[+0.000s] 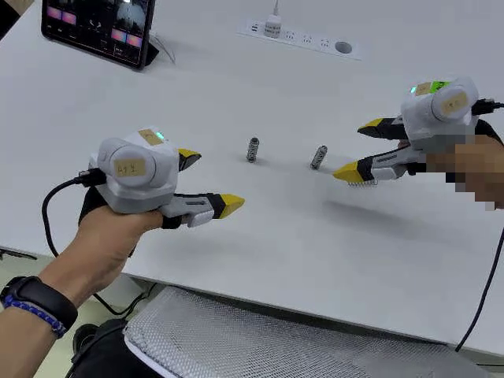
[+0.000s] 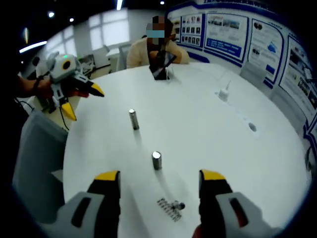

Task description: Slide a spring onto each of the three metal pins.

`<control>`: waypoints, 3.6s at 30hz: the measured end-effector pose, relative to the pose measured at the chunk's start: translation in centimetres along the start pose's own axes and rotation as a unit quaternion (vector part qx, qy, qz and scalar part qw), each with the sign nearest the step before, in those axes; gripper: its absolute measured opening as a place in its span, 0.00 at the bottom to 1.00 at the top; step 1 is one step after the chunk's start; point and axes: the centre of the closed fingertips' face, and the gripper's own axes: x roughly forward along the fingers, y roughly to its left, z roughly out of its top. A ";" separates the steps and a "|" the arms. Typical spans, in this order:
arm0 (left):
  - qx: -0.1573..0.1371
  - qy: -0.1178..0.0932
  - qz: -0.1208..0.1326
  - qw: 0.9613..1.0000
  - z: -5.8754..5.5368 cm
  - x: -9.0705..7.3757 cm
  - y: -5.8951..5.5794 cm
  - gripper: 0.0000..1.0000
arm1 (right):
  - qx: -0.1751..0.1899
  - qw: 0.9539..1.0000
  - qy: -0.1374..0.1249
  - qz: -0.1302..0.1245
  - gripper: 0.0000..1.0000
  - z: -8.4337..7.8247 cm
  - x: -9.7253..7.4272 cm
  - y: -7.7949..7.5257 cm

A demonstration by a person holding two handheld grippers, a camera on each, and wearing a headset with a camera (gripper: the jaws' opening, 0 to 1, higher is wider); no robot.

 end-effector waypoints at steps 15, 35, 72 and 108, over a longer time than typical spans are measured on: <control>-0.001 -0.003 -0.007 1.000 0.4 0.6 -0.7 0.64 | 0.062 0.997 -0.046 -0.027 0.70 -0.7 -1.6 0.2; 0.007 -0.003 -0.018 1.000 1.4 2.0 -1.3 0.65 | 0.103 0.991 -0.066 -0.062 0.75 -2.9 -3.9 1.5; 0.047 0.011 -0.104 0.993 2.2 7.1 -9.4 0.66 | 0.163 0.980 -0.065 -0.090 0.81 -7.8 -7.6 4.2; 0.078 0.032 -0.147 0.986 4.1 17.1 -14.1 0.59 | 0.208 0.972 -0.070 -0.084 0.80 -11.2 -9.3 6.2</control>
